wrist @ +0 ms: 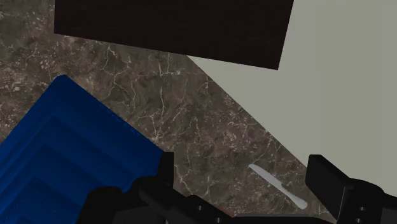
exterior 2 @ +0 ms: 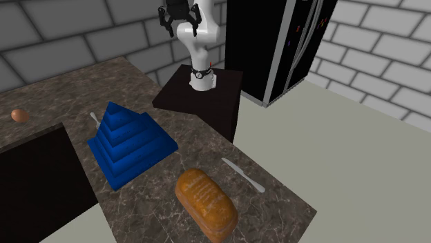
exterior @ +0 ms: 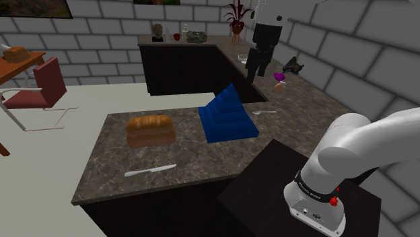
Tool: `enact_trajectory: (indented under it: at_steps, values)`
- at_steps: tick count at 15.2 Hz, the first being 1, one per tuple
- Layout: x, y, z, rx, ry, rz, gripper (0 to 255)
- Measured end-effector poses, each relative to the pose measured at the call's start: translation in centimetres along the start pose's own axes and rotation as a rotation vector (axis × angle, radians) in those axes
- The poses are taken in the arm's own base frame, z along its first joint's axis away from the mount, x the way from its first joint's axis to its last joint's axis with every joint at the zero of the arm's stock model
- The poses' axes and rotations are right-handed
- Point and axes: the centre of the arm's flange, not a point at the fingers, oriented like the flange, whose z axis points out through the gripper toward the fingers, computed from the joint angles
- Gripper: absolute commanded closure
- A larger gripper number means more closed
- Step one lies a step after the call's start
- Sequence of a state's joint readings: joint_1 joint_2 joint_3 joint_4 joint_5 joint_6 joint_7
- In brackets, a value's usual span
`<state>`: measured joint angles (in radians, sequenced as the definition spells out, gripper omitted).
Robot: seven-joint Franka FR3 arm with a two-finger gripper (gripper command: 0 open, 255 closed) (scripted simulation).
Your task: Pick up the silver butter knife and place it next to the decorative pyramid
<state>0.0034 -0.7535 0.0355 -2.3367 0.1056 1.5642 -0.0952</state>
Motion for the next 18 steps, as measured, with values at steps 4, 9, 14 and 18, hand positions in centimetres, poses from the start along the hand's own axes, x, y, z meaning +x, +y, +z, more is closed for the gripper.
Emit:
enact_trajectory:
  at_steps: [4,9,14,18]
  values:
    - [2.0,-0.6,1.9,-0.003,-0.003,-0.043,0]
    - [6.1,-2.2,7.1,-0.009,-0.007,-0.143,0]
    - [10.2,-3.8,11.2,-0.016,-0.01,-0.245,0]
    - [13.2,-5.7,15.2,-0.021,-0.013,-0.328,0]
